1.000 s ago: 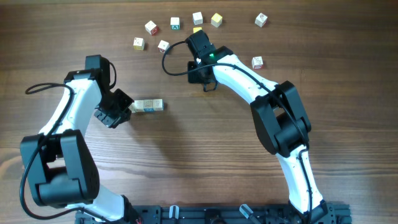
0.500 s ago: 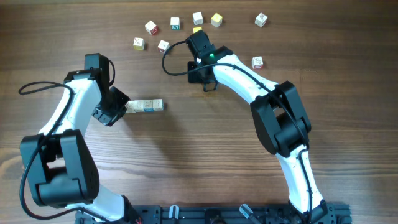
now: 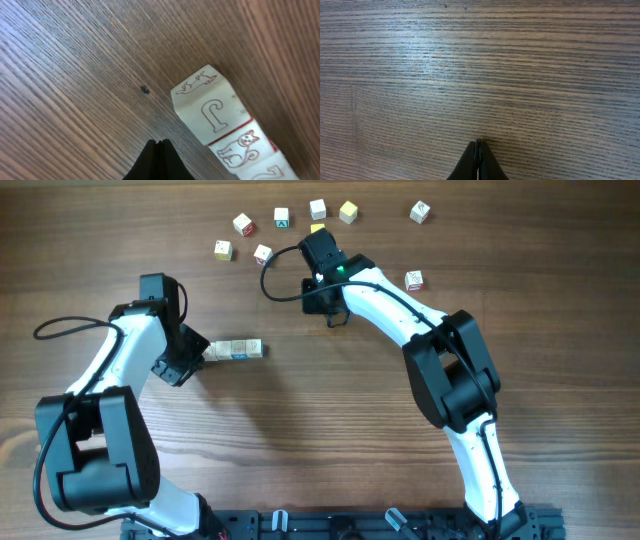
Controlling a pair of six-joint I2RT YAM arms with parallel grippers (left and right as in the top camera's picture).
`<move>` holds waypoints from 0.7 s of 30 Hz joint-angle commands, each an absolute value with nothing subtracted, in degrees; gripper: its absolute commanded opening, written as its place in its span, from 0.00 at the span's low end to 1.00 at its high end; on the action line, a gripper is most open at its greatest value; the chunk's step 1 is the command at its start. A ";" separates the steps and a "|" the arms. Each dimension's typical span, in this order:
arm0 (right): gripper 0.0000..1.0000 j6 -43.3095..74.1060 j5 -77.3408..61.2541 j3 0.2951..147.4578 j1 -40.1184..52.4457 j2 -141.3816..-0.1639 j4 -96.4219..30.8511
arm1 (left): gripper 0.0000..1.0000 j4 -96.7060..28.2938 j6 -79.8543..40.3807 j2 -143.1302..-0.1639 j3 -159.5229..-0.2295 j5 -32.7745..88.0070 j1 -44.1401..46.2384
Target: Form a horizontal line
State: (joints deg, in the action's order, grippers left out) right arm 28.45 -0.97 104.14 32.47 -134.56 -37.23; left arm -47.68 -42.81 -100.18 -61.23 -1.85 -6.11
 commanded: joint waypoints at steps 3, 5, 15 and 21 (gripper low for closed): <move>0.05 28.53 0.69 104.57 32.56 -132.94 -37.50 | 0.04 -47.05 -43.75 -100.09 -60.23 -3.53 -6.26; 0.05 28.51 0.69 104.57 32.56 -132.94 -37.50 | 0.04 -46.44 -43.77 -100.07 -60.23 -3.55 -6.26; 0.05 28.51 0.71 104.57 32.56 -132.94 -37.52 | 0.04 -44.60 -43.79 -100.09 -60.23 -3.53 -6.26; 0.05 28.49 0.71 104.57 32.56 -132.94 -37.52 | 0.04 -43.94 -44.01 -100.09 -60.23 -3.51 -6.26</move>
State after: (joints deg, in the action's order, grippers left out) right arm 28.45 -0.97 104.14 32.47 -134.56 -37.23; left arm -44.25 -42.81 -100.18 -60.58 -2.33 -6.11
